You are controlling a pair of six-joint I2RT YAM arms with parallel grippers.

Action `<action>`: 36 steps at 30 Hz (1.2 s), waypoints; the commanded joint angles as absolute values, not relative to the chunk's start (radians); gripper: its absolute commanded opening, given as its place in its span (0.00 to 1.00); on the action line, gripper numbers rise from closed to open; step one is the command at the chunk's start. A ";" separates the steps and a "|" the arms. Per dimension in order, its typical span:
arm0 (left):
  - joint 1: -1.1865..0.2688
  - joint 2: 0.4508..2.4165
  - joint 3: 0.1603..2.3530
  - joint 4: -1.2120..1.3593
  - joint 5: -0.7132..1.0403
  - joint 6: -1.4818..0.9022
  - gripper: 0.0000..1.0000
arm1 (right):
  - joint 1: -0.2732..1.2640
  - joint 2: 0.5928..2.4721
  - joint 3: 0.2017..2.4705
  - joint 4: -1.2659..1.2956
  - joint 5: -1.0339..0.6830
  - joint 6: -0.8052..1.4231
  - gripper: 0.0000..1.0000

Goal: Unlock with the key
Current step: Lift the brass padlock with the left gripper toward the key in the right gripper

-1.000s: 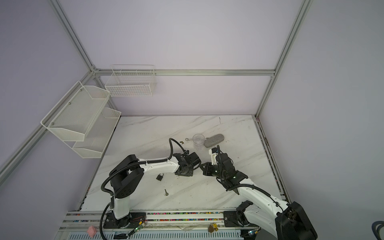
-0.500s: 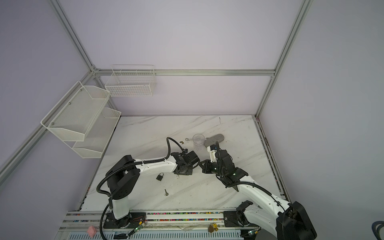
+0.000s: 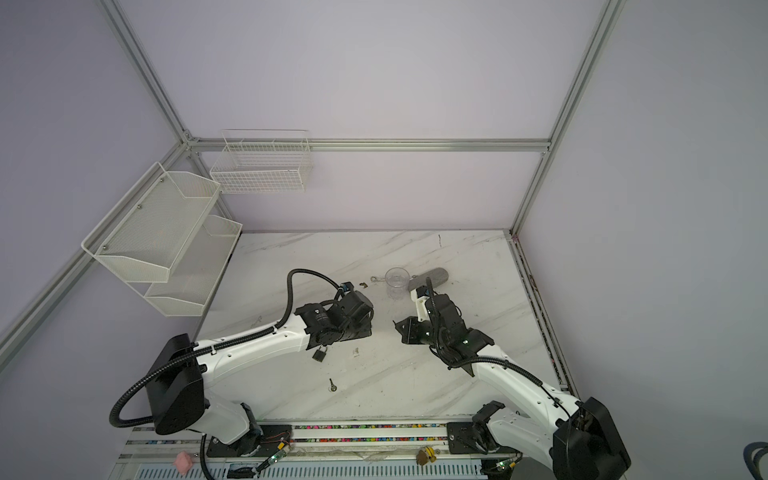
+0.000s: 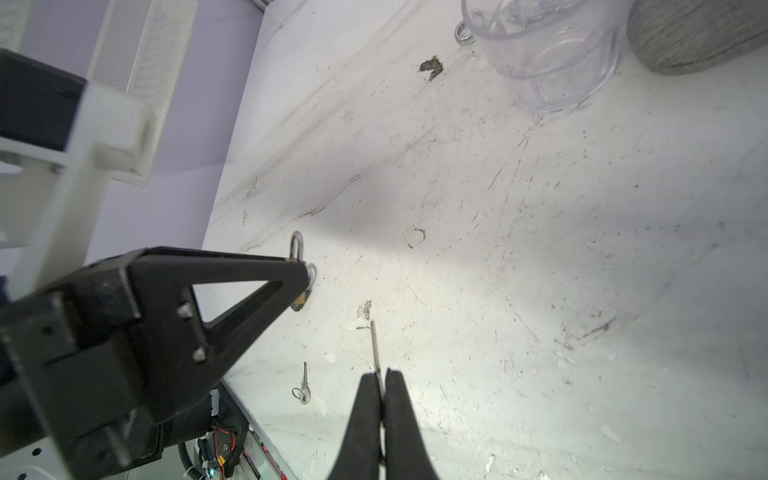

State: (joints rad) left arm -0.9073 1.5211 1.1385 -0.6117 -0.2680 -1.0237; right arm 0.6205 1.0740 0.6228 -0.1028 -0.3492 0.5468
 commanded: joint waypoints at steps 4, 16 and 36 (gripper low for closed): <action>-0.880 1.396 1.058 -0.519 -0.270 -1.146 0.00 | 0.754 1.133 0.635 -0.019 -0.267 0.611 0.00; -0.876 1.288 1.015 -0.486 -0.334 -1.230 0.00 | 0.896 1.212 0.596 0.320 -0.262 0.762 0.00; -0.876 1.301 1.008 -0.491 -0.375 -1.344 0.00 | 0.942 1.287 0.568 0.554 -0.094 0.874 0.00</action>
